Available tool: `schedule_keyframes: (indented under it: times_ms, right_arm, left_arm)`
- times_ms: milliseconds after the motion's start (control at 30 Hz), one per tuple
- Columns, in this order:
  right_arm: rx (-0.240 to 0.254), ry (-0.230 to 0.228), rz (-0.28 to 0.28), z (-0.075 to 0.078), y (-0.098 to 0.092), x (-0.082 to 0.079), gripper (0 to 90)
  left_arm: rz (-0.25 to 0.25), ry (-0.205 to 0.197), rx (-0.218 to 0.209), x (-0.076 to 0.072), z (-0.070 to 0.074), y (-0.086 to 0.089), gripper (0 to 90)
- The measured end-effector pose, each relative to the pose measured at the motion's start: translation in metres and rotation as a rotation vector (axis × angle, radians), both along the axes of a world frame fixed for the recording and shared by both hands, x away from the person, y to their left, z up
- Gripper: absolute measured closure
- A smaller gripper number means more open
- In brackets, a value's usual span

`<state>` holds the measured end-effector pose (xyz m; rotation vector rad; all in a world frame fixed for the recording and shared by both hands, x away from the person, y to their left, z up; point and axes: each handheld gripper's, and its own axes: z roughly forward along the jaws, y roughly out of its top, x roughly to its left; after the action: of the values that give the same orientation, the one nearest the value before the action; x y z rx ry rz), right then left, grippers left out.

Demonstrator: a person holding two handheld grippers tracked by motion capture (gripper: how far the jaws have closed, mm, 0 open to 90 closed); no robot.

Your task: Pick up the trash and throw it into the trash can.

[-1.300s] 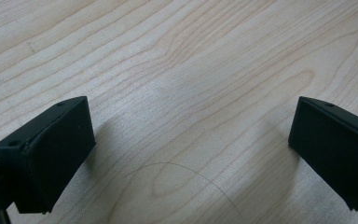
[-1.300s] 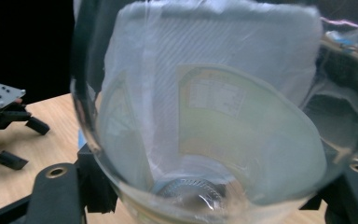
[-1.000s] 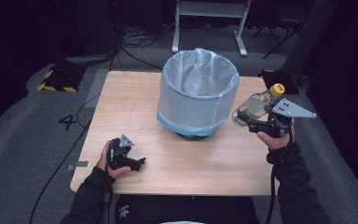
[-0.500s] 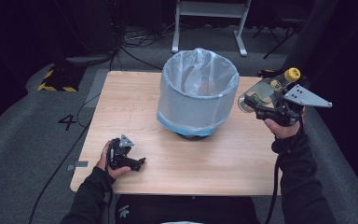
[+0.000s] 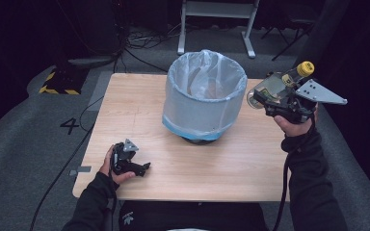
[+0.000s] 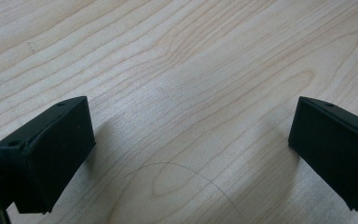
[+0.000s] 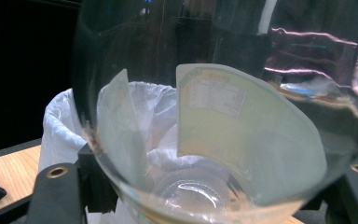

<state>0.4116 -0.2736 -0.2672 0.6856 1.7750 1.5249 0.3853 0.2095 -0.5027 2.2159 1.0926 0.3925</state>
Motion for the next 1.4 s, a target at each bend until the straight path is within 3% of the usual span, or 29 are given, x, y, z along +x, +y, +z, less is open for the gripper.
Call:
schedule_keyframes:
  times_ms: [300, 567, 1033, 1400]
  right_arm:
    - [0.020, -0.024, 0.011, 0.015, 0.006, 0.002, 28.1]
    - [0.044, -0.044, 0.040, 0.027, 0.023, 0.008, 28.0]
    - [0.081, -0.026, 0.083, 0.027, 0.052, 0.029, 28.0]
    - [0.066, 0.001, 0.099, 0.024, 0.080, 0.047, 28.0]
  left_arm:
    - [0.000, 0.000, 0.001, 0.000, 0.000, 0.000, 0.3]
    - [0.000, 0.000, 0.001, 0.000, 0.000, 0.000, 0.3]
    - [-0.006, -0.003, 0.003, 0.000, 0.000, 0.000, 0.3]
    - [-0.006, 0.006, -0.006, -0.001, 0.000, 0.000, 0.3]
